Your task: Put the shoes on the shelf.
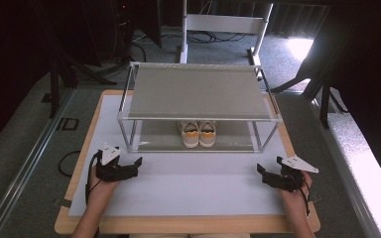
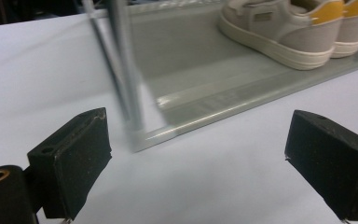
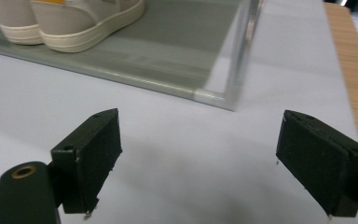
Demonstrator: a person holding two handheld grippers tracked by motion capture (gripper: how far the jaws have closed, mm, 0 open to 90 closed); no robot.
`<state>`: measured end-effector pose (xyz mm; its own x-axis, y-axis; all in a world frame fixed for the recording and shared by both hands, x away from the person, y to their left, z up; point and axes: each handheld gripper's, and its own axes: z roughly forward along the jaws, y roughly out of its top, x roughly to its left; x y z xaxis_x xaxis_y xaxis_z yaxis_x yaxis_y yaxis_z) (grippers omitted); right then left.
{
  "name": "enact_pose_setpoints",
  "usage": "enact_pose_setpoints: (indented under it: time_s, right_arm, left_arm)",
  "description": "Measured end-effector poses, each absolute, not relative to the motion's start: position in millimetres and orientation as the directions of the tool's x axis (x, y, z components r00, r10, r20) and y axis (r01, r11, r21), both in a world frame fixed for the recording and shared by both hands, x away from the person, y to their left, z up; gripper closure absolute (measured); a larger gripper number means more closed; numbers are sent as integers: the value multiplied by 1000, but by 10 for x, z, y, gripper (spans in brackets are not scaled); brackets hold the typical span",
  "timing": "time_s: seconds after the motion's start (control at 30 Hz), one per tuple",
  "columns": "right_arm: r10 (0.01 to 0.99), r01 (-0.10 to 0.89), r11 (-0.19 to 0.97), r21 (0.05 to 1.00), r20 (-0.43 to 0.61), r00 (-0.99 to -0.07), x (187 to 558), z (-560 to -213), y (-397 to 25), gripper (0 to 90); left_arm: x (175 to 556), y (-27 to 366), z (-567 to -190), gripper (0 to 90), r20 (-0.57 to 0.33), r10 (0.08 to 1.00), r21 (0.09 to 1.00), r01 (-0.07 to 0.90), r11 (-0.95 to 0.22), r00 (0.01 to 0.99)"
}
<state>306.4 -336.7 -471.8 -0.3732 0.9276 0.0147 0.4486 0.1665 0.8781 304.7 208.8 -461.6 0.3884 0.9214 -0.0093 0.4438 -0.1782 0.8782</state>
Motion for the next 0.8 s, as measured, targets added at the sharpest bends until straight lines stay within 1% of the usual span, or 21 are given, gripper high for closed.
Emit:
enact_pose_setpoints:
  time_s: [0.23, 0.27, 0.47, 0.8]
  right_arm:
    - [943, 451, 136, 882, 25, -331, 3066, -4725, -3472, 133]
    - [948, 449, 131, 884, 21, -318, 3072, -4731, -3495, 133]
    - [953, 453, 117, 884, 28, -300, 3078, -4757, -3533, 133]
    - [953, 449, 133, 884, 11, -304, 3078, -4774, -3521, 133]
  left_arm:
    - [2973, 2271, -4634, 66, -26, 938, 887, 441, -137, 344]
    - [2956, 2315, -4646, 66, -36, 945, 891, 439, -118, 326]
    - [2909, 2409, -4664, 66, -61, 954, 905, 420, -71, 293]
    - [2891, 2444, -4672, 66, -77, 953, 910, 410, -53, 292]
